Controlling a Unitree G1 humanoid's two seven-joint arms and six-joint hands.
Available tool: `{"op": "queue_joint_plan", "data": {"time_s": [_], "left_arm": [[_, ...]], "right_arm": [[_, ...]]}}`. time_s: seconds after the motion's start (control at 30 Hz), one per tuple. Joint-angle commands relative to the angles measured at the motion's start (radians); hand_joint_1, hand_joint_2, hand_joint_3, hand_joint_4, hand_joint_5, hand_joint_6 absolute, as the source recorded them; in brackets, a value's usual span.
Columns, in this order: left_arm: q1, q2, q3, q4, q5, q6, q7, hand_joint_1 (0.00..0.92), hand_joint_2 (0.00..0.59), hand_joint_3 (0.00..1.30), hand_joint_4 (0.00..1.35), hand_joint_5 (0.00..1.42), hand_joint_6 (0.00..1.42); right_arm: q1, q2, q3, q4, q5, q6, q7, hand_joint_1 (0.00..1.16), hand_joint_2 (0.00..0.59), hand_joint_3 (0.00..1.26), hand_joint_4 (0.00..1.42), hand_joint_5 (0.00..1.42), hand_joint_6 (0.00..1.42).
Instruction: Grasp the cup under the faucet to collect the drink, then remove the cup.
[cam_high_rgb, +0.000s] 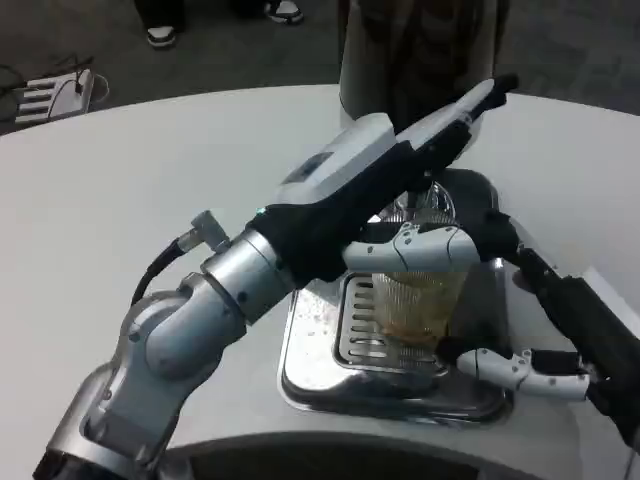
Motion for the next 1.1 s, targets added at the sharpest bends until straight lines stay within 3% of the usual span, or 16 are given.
{"op": "queue_joint_plan", "data": {"time_s": [0.03,0.73,1.1], "left_arm": [[0.02,0.018,-0.009,0.003,0.012,0.023,-0.037,0.0,0.082,0.0,0.0,0.0,0.0],[0.025,0.044,-0.007,-0.094,0.039,0.063,-0.051,0.0,0.078,0.0,0.0,0.0,0.0],[0.118,0.009,0.081,-0.157,0.016,-0.017,0.095,0.0,0.088,0.04,0.01,0.07,0.09]], "right_arm": [[-0.034,-0.001,0.017,0.059,0.0,-0.027,-0.038,0.77,0.205,0.0,0.0,0.0,0.01],[-0.166,-0.003,0.052,0.184,0.027,-0.048,-0.058,0.77,0.211,0.0,0.0,0.0,0.01],[-0.18,0.0,0.064,0.203,0.038,-0.052,-0.06,0.77,0.212,0.0,0.0,0.0,0.04]]}}
